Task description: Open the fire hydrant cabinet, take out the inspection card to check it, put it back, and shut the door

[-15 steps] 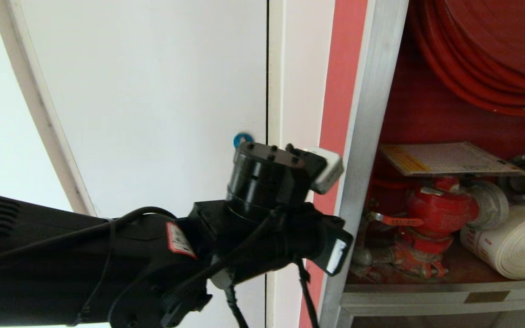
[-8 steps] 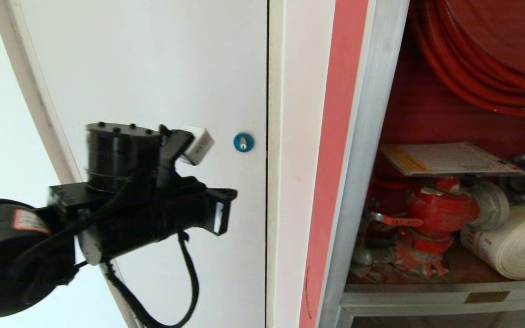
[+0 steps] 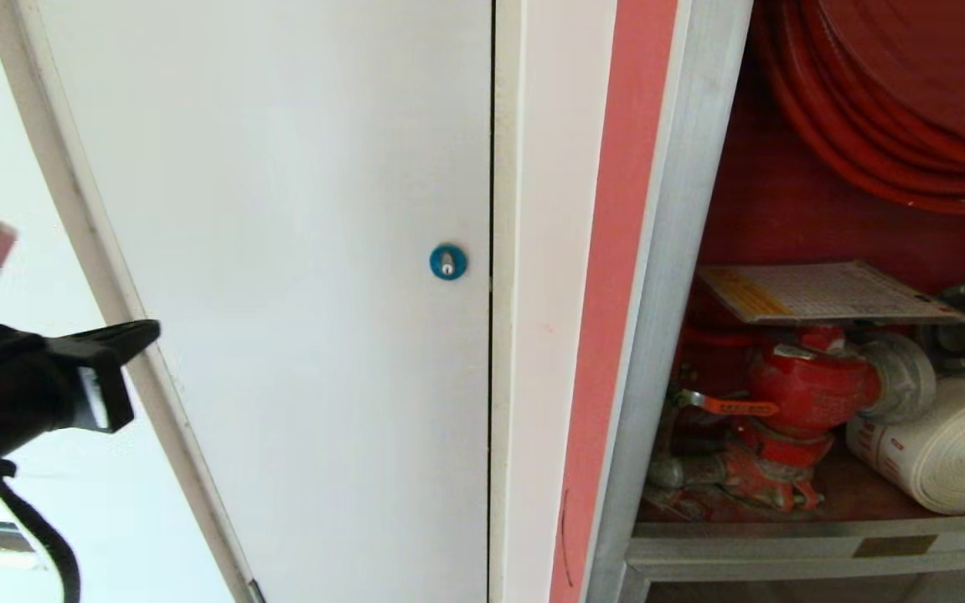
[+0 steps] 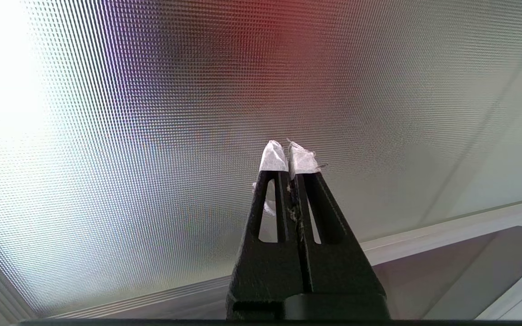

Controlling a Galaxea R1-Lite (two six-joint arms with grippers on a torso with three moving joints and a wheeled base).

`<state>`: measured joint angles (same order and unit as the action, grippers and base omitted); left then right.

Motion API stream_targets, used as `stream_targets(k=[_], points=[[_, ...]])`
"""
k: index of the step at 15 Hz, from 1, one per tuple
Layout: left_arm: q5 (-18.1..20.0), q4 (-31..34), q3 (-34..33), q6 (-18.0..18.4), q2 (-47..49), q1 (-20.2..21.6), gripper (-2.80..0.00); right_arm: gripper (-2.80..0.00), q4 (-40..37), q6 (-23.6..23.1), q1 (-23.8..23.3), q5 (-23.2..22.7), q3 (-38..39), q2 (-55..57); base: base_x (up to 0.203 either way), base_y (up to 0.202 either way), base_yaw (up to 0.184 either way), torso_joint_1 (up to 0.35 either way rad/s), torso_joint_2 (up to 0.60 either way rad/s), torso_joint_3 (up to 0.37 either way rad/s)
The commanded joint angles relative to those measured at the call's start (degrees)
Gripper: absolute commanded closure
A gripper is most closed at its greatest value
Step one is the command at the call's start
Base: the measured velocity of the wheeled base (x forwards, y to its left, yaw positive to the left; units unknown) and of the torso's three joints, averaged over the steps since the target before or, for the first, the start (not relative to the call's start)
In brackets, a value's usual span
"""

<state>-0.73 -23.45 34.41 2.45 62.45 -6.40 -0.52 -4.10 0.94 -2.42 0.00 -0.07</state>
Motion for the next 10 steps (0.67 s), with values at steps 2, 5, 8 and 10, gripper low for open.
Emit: stream_targets(k=[2, 5, 8, 10], points=[[0.24, -0.1, -6.3, -0.26, -13.88, 10.23, 0.0, 0.0, 0.0, -0.03, 0.03, -0.04, 0.09, 0.07, 0.0, 0.0, 0.0, 0.0, 0.0, 0.0], [2.81, 0.33, -11.56, -0.41, -24.8, 11.16, 0.0, 0.0, 0.0, -0.03, 0.03, -0.04, 0.09, 0.07, 0.0, 0.0, 0.0, 0.0, 0.0, 0.0], [7.29, 0.61, -16.57, -0.43, -33.99, 11.3, 0.0, 0.0, 0.0, -0.03, 0.03, -0.04, 0.09, 0.07, 0.0, 0.0, 0.0, 0.0, 0.0, 0.0], [7.84, 2.73, -18.64, -0.43, -38.5, 10.68, 0.0, 0.0, 0.0, -0.03, 0.03, -0.04, 0.09, 0.07, 0.0, 0.0, 0.0, 0.0, 0.0, 0.0]])
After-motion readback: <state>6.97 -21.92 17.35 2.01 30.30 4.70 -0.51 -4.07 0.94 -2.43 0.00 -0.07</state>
